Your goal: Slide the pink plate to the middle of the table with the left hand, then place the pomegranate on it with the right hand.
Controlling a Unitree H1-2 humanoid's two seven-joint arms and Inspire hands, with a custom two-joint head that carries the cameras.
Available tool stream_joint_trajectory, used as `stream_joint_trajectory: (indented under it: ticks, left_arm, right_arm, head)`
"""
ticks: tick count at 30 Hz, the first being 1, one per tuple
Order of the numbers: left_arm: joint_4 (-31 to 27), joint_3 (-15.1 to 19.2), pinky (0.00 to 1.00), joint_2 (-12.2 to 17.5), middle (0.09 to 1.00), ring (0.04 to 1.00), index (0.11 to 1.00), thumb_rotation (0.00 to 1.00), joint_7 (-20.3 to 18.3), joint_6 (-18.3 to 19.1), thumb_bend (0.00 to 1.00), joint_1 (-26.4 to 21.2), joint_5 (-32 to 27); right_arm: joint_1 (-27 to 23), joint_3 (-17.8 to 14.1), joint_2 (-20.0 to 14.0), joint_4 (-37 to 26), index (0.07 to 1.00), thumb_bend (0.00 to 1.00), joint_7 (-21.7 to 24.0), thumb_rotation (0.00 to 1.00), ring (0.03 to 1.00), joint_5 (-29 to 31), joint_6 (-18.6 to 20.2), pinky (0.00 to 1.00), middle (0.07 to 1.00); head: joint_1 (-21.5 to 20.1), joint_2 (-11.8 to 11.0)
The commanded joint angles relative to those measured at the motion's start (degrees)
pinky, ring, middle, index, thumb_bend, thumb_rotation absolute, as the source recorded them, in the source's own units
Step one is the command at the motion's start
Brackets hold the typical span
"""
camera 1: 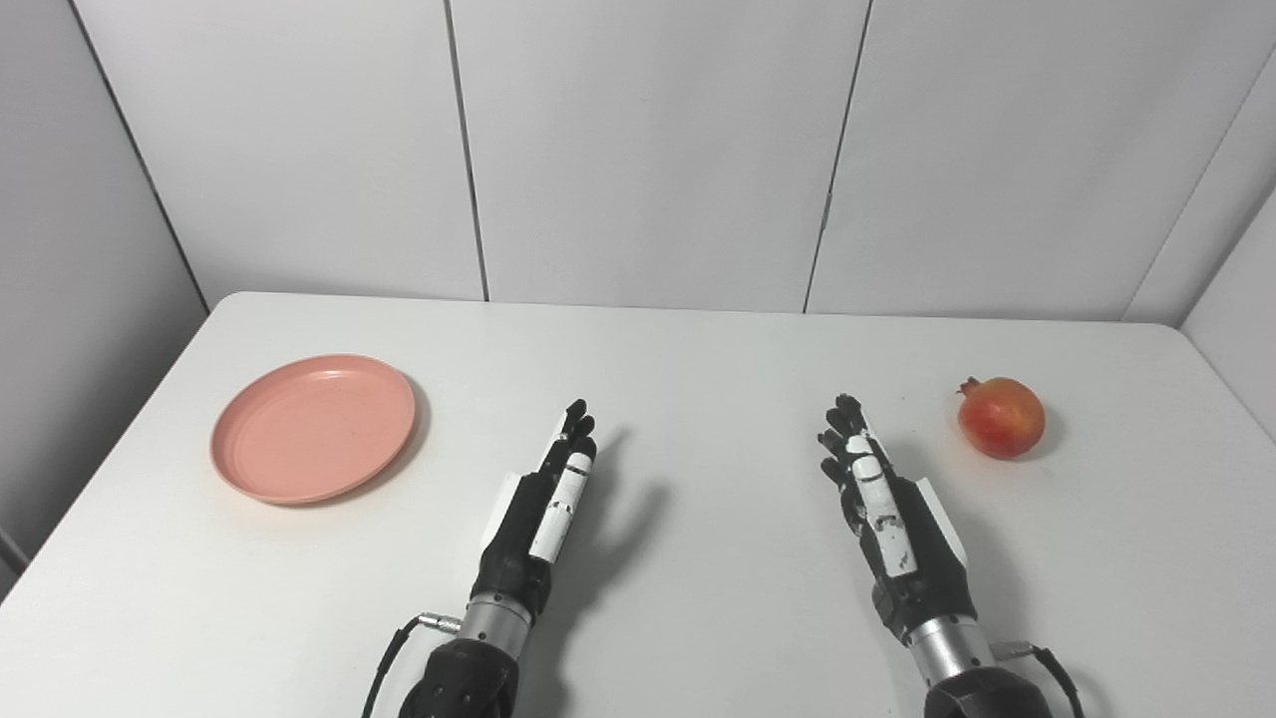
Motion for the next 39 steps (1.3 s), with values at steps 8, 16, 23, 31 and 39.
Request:
stream_joint_trajectory:
  ticks: [8, 16, 23, 31, 39]
  left_arm:
    - [-1.45, -0.06, 0.99, -0.52, 1.0, 0.997, 0.994, 1.0, 0.02, -1.15, 0.39, -0.71, 0.03]
    - [-1.53, -0.12, 0.99, -0.48, 0.998, 0.987, 0.991, 1.0, 0.16, -0.91, 0.4, -0.88, 0.37]
    - [-1.14, -0.05, 0.99, -0.32, 1.0, 0.99, 0.992, 1.0, 0.09, -1.06, 0.42, -1.11, 0.4]
    - [-0.12, -0.15, 0.97, -0.69, 0.994, 0.977, 0.987, 1.0, 0.2, -1.9, 0.4, -1.31, 0.28]
    - [2.36, -1.12, 0.97, -2.05, 0.988, 0.972, 0.984, 1.0, 0.84, -2.67, 0.4, -1.68, 1.22]
  right_arm:
    - [-1.4, -0.11, 0.73, -1.71, 1.0, 0.25, -0.22, 1.0, 0.998, 0.72, -1.82, 1.0, 1.0]
    - [-1.54, -0.07, 0.81, -1.84, 1.0, 0.25, -0.53, 1.0, 1.0, 0.38, -1.2, 1.0, 1.0]
    - [-1.65, 0.0, 0.95, -1.9, 1.0, 0.24, -1.02, 1.0, 0.999, 0.2, -0.93, 1.0, 1.0]
    - [-1.63, -0.19, 0.62, -0.9, 1.0, 0.23, -0.99, 1.0, 0.996, 0.31, -2.33, 1.0, 1.0]
    - [-1.42, -0.86, -1.8, 0.35, 1.0, 0.24, 1.02, 1.0, 1.0, 1.41, -4.53, 1.0, 1.0]
  head:
    - [-0.38, 0.13]
    - [-0.42, 0.15]
    - [-0.4, 0.05]
    - [2.32, -0.98]
    - [8.83, -3.28]
